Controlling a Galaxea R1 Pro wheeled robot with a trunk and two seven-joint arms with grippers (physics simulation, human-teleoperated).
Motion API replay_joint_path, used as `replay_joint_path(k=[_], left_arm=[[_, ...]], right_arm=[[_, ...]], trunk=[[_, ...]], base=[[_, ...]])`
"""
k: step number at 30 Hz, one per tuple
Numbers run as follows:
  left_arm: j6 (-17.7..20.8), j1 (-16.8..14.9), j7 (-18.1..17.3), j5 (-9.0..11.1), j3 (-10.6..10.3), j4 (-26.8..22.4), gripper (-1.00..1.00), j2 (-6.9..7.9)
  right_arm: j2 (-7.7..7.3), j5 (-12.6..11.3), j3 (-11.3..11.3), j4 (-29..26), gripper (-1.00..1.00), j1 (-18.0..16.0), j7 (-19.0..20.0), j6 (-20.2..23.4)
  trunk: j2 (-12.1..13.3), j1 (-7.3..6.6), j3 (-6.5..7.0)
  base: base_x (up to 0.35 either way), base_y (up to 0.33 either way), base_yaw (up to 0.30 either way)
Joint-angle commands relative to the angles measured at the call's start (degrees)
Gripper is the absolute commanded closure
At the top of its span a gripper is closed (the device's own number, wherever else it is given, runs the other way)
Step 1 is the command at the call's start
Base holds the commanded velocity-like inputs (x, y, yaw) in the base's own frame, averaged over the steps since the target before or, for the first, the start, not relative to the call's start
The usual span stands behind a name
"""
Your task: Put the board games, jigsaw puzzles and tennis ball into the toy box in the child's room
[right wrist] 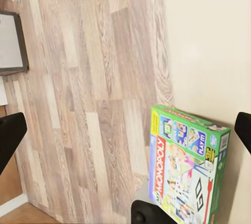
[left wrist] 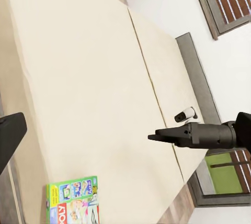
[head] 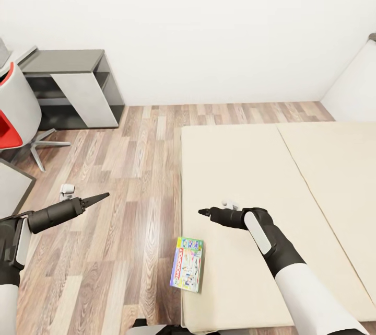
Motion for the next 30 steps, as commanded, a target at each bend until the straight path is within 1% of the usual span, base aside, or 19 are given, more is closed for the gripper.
replay_joint_path(k=[1,30], left_arm=[[0.6,0.0,-0.2,0.1,0.0,0.0,-1.0,0.03],[0.6,0.0,-0.1,0.0,0.0,0.0,-1.0,-0.02]], right_arm=[[0.01,0.3,0.0,0.0,-1.0,0.0,0.3,0.2],[0.1,0.5,0.1,0.2,-1.0,0.0,0.2,0.2]], trunk=[[-0.1,0.03,0.02],[-0.1,0.03,2.75]], base=[[0.0,0.0,0.0],[0.0,0.0,0.0]])
